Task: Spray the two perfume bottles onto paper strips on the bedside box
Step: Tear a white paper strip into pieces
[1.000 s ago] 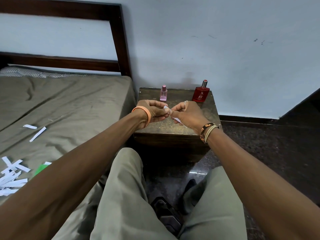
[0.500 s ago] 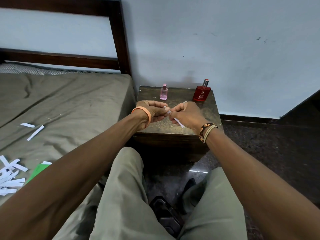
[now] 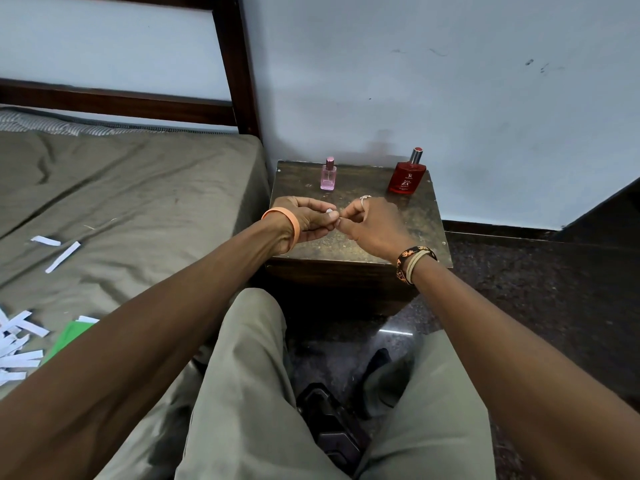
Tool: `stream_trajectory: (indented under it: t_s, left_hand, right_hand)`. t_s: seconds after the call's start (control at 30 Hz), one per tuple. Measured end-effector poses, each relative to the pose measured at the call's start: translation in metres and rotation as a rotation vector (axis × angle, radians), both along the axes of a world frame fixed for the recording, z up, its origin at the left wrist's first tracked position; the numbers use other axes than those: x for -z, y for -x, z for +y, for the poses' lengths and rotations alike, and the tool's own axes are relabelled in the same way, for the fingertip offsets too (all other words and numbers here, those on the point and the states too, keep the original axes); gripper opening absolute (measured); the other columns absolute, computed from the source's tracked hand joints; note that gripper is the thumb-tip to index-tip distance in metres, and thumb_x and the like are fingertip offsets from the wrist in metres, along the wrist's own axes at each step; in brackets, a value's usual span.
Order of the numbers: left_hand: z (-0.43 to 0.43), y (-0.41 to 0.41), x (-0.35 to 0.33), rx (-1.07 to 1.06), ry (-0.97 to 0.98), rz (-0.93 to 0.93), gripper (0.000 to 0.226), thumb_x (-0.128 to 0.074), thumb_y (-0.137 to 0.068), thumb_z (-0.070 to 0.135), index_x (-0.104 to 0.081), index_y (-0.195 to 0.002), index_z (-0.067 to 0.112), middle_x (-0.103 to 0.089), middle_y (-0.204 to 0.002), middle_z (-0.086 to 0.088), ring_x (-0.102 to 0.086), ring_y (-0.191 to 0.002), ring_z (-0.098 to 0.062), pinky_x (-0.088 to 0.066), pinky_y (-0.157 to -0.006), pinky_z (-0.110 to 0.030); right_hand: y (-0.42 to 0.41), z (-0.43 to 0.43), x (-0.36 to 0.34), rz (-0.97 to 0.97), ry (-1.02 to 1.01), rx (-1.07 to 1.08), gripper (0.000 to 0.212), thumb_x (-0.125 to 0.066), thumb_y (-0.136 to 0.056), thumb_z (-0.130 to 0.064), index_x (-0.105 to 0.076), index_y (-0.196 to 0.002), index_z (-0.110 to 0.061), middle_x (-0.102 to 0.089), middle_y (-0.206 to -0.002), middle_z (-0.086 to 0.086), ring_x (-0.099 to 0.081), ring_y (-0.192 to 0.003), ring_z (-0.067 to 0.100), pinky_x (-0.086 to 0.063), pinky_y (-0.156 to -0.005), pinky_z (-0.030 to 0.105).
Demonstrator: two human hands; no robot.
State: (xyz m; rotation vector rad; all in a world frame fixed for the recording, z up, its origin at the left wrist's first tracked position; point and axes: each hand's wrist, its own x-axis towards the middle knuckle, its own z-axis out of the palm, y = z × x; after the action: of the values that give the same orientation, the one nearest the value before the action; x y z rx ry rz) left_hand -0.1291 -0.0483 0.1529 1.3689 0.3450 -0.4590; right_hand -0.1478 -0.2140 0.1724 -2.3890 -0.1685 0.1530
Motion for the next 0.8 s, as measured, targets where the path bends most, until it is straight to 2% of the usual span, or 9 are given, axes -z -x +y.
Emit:
stream_trajectory:
  t_s: [0.1, 0.17, 0.27, 0.33, 0.37, 0.43, 0.57, 0.7, 0.8]
  left_hand:
    - [-0.001, 0.000, 0.004, -0.011, 0.023, 0.030, 0.011, -0.076, -0.074, 0.000, -0.072, -0.081, 0.007, -0.073, -0.070, -0.009, -0.071, -0.065, -0.015, -0.057, -0.060, -0.024]
    - [-0.004, 0.000, 0.007, -0.041, 0.091, 0.062, 0.011, -0.071, -0.078, -0.002, -0.070, -0.081, 0.009, -0.072, -0.067, -0.005, -0.069, -0.061, -0.012, -0.057, -0.058, -0.023]
    - [-0.007, -0.002, 0.012, -0.070, 0.179, 0.110, 0.013, -0.064, -0.084, -0.002, -0.066, -0.083, 0.011, -0.070, -0.062, 0.000, -0.066, -0.055, -0.008, -0.058, -0.057, -0.021]
    - [-0.005, -0.004, 0.016, -0.095, 0.202, 0.120, 0.014, -0.064, -0.084, -0.002, -0.066, -0.083, 0.011, -0.070, -0.061, -0.001, -0.066, -0.054, -0.008, -0.058, -0.058, -0.021]
    - [-0.003, -0.006, 0.018, -0.108, 0.196, 0.121, 0.013, -0.066, -0.083, -0.002, -0.066, -0.083, 0.011, -0.070, -0.062, -0.003, -0.067, -0.055, -0.009, -0.058, -0.059, -0.021]
    - [0.006, -0.009, 0.022, -0.120, 0.143, 0.113, 0.012, -0.073, -0.078, 0.000, -0.068, -0.084, 0.009, -0.072, -0.068, -0.006, -0.069, -0.060, -0.012, -0.059, -0.059, -0.022]
    - [0.016, -0.014, 0.030, -0.069, 0.027, 0.075, 0.025, -0.080, -0.070, 0.001, -0.064, -0.087, 0.009, -0.074, -0.075, -0.011, -0.073, -0.069, -0.020, -0.058, -0.058, -0.025]
    - [0.019, -0.026, 0.041, -0.018, -0.078, 0.032, 0.027, -0.082, -0.067, -0.003, -0.060, -0.080, 0.008, -0.073, -0.074, -0.013, -0.073, -0.070, -0.024, -0.058, -0.058, -0.028]
    - [0.022, -0.041, 0.052, 0.006, -0.173, 0.013, 0.021, -0.081, -0.068, -0.003, -0.063, -0.078, 0.005, -0.071, -0.072, -0.013, -0.072, -0.065, -0.021, -0.058, -0.058, -0.028]
  right_hand:
    - [0.002, 0.005, 0.005, -0.121, 0.075, 0.002, 0.015, -0.069, -0.086, -0.035, -0.072, -0.078, -0.023, -0.067, -0.078, -0.009, -0.062, -0.074, 0.012, -0.044, -0.062, 0.027]
    - [0.003, 0.010, 0.009, -0.237, 0.151, 0.017, 0.020, -0.063, -0.088, -0.036, -0.073, -0.081, -0.020, -0.069, -0.087, -0.003, -0.061, -0.083, 0.016, -0.047, -0.072, 0.033]
    - [0.007, 0.015, 0.019, -0.445, 0.364, -0.035, 0.021, -0.055, -0.092, -0.029, -0.071, -0.090, -0.014, -0.068, -0.107, 0.001, -0.057, -0.101, 0.020, -0.040, -0.086, 0.036]
    - [0.009, 0.015, 0.024, -0.504, 0.368, -0.059, 0.020, -0.053, -0.094, -0.026, -0.069, -0.092, -0.013, -0.066, -0.107, 0.001, -0.057, -0.100, 0.019, -0.038, -0.087, 0.036]
    - [0.010, 0.014, 0.026, -0.504, 0.293, -0.035, 0.018, -0.053, -0.095, -0.026, -0.067, -0.090, -0.015, -0.065, -0.102, 0.000, -0.057, -0.095, 0.017, -0.040, -0.085, 0.036]
    - [0.010, 0.011, 0.031, -0.435, 0.054, 0.068, 0.014, -0.054, -0.096, -0.025, -0.062, -0.087, -0.019, -0.060, -0.090, -0.006, -0.055, -0.084, 0.012, -0.043, -0.081, 0.036]
    - [-0.001, 0.005, 0.040, -0.079, -0.261, 0.255, 0.012, -0.056, -0.098, -0.025, -0.062, -0.091, -0.018, -0.063, -0.083, -0.007, -0.057, -0.075, 0.007, -0.044, -0.069, 0.030]
    - [-0.019, 0.011, 0.051, 0.235, -0.474, 0.287, 0.015, -0.057, -0.099, -0.023, -0.065, -0.093, -0.011, -0.073, -0.098, 0.008, -0.069, -0.095, 0.024, -0.055, -0.086, 0.041]
    - [-0.034, 0.025, 0.063, 0.323, -0.521, 0.284, 0.017, -0.058, -0.098, -0.023, -0.065, -0.093, -0.008, -0.074, -0.096, 0.011, -0.070, -0.096, 0.028, -0.056, -0.079, 0.036]
